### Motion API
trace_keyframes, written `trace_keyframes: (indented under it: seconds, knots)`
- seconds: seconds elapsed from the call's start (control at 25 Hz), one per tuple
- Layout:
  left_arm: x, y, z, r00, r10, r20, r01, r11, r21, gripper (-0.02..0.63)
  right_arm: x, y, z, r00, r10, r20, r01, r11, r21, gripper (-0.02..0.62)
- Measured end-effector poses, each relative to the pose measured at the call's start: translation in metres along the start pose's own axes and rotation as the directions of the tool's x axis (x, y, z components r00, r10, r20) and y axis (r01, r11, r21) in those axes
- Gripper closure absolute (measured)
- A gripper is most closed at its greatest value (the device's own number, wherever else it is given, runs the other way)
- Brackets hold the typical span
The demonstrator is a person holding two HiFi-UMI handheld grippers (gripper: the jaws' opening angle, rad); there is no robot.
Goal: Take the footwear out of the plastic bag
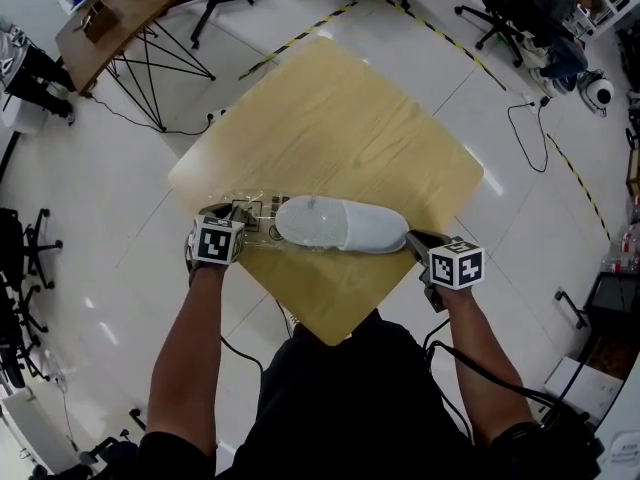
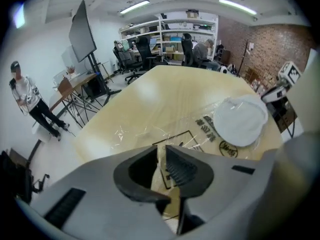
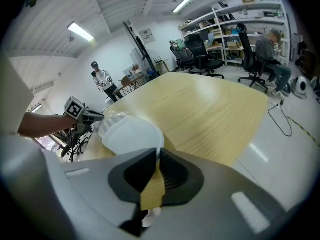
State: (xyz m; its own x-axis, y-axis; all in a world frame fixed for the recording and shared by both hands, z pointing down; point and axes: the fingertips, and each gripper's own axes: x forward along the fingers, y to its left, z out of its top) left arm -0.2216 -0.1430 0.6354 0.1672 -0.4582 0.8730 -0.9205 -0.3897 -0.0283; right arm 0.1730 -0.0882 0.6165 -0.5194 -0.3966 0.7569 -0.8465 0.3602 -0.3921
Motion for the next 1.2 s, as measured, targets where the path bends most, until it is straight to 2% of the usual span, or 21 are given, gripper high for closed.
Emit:
trace_keyframes:
  seconds: [0.08, 0.16, 0.2, 0.28, 0.4, 0.52, 0.76, 0.92, 1.08, 1.2]
  knots:
    - [-0.014, -0.009, 0.011, 0.996, -0.057, 0.071, 0.064, 0.993, -0.099, 0.464, 0.001, 0.001, -0.001, 1.000, -0.007, -0.007, 0.007, 1.000, -0.008, 0.571]
    - [-0.029, -0.024, 0.026, 0.983, -0.102, 0.156, 0.126, 0.981, -0.148, 0.457, 0.000, 0.001, -0.002, 1.000, -0.013, -0.009, 0.013, 1.000, -0.010, 0.571]
    - [-0.033, -0.036, 0.032, 0.975, -0.127, 0.181, 0.154, 0.978, -0.141, 0.457, 0.000, 0.001, -0.001, 1.000, -0.013, -0.007, 0.013, 1.000, -0.009, 0.571]
    - [-0.033, -0.065, 0.039, 0.963, -0.194, 0.190, 0.212, 0.974, -0.080, 0.455, 0.001, 0.000, 0.001, 1.000, -0.010, -0.003, 0.010, 1.000, -0.004, 0.571]
    - [-0.020, -0.106, 0.041, 0.951, -0.277, 0.141, 0.273, 0.961, 0.048, 0.431, 0.001, 0.001, 0.000, 1.000, -0.006, -0.003, 0.006, 1.000, -0.001, 0.571]
    - [-0.007, -0.121, 0.035, 0.954, -0.287, 0.082, 0.279, 0.956, 0.095, 0.441, 0.000, 0.004, 0.000, 1.000, -0.003, -0.008, 0.003, 1.000, -0.005, 0.572]
    - [-0.003, -0.120, 0.032, 0.941, -0.330, 0.081, 0.329, 0.944, 0.024, 0.498, 0.000, 0.004, 0.004, 1.000, 0.009, 0.014, -0.009, 1.000, 0.015, 0.575]
    - [-0.005, -0.120, 0.032, 0.945, -0.320, 0.062, 0.316, 0.946, 0.065, 0.581, -0.003, 0.003, 0.004, 1.000, 0.004, 0.019, -0.005, 1.000, 0.017, 0.587]
    - [-0.005, -0.118, 0.031, 0.950, -0.306, 0.064, 0.301, 0.951, 0.077, 0.589, -0.004, -0.001, 0.004, 1.000, -0.001, 0.023, 0.001, 1.000, 0.026, 0.594]
    - [-0.005, -0.118, 0.029, 0.951, -0.302, 0.067, 0.297, 0.952, 0.073, 0.591, -0.008, 0.001, 0.007, 0.997, 0.030, 0.065, -0.034, 0.997, 0.065, 0.594]
